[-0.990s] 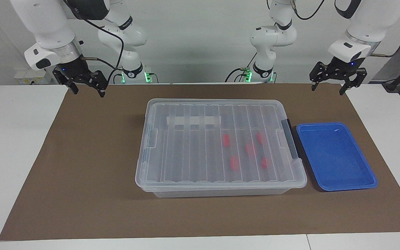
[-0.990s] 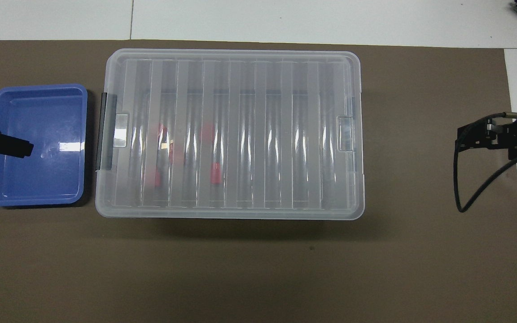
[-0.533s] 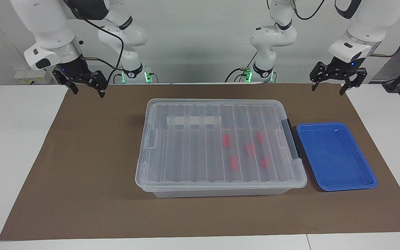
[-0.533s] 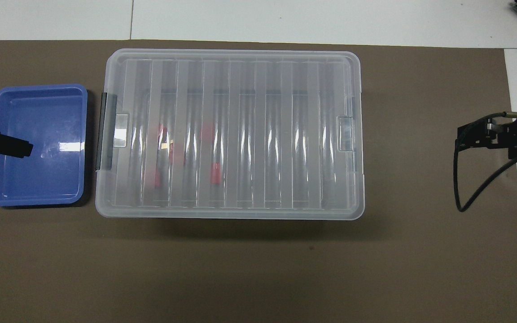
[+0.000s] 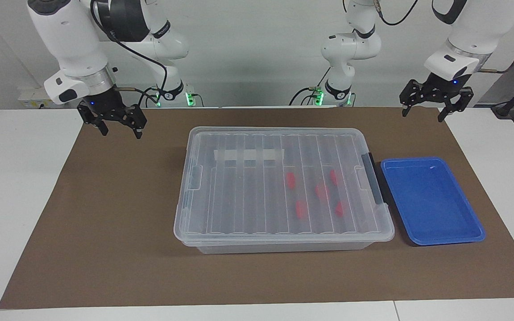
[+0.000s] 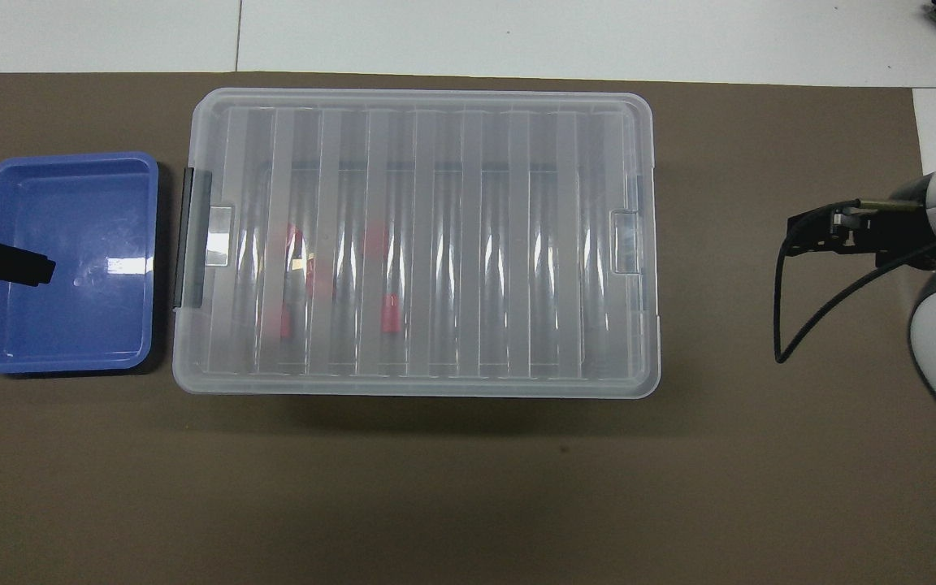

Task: Place red block in blue tray from box
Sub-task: 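Reach the right gripper to the edge of the clear lid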

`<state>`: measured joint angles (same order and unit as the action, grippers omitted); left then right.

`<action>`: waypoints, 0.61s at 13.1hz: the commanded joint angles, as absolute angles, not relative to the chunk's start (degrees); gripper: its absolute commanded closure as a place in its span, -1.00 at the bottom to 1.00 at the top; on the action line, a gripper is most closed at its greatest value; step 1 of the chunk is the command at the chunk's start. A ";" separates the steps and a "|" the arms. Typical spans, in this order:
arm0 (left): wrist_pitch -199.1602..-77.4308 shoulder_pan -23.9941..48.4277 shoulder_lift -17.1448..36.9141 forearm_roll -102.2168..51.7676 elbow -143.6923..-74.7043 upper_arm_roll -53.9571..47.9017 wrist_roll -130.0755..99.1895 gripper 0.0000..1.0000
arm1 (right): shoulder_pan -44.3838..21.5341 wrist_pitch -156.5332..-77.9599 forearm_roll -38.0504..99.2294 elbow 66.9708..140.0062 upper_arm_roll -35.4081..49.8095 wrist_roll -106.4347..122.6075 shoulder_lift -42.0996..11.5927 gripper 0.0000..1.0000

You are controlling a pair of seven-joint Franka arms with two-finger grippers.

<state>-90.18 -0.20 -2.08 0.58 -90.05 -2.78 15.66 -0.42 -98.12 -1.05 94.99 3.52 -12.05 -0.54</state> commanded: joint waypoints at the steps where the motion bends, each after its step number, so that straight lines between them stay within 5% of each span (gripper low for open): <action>1: -90.70 -0.88 -3.78 -0.09 -92.02 -3.08 15.91 -1.00 | -1.75 -102.38 -0.62 98.61 3.78 -14.49 -0.26 -1.00; 8: -90.70 -0.97 -3.78 -0.18 -92.02 -2.99 15.91 -1.00 | -8.08 -111.34 -1.23 100.90 3.78 -16.96 -5.97 -1.00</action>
<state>-90.18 -0.26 -2.10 0.58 -90.11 -2.78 15.66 -7.09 -108.57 -1.06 100.16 3.60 -15.67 -4.89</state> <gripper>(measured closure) 0.000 0.000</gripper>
